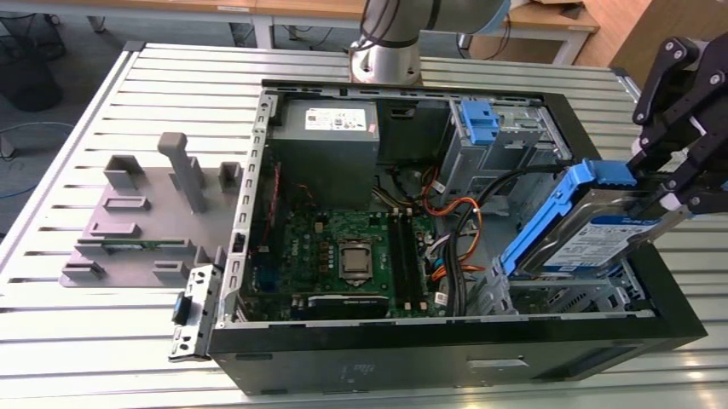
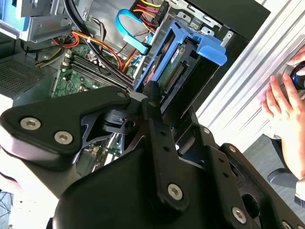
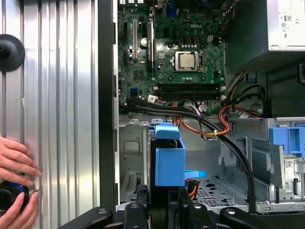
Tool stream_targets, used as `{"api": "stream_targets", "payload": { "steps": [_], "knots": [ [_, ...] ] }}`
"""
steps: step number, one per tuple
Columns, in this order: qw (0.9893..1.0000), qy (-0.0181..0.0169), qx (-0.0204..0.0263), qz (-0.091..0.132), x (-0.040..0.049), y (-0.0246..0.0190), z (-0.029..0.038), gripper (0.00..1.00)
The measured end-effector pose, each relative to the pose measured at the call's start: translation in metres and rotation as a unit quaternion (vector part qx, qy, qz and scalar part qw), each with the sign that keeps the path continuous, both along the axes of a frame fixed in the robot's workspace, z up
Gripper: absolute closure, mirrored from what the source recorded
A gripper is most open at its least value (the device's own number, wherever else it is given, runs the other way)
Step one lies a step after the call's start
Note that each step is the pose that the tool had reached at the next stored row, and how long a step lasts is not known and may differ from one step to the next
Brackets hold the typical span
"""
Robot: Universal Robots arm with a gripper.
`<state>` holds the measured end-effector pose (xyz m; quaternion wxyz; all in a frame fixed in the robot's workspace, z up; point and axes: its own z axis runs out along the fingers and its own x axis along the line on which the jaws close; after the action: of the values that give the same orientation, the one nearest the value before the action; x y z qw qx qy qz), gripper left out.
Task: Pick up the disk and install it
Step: 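Pick up the disk, then insert the disk into the insertion slot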
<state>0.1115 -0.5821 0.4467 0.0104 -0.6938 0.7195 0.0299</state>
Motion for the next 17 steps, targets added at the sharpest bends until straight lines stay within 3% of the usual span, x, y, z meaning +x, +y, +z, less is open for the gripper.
{"api": "stream_targets", "payload": {
  "steps": [6, 12, 17],
  "knots": [
    [1.0000, 0.0000, 0.0000, 0.000, 0.0000, 0.0000, -0.0086, 0.65],
    [1.0000, 0.0000, 0.0001, 0.000, 0.0000, 0.0000, -0.0101, 0.65],
    [1.0000, 0.0000, 0.0000, 0.000, 0.0000, 0.0000, -0.0185, 0.65]
  ]
}}
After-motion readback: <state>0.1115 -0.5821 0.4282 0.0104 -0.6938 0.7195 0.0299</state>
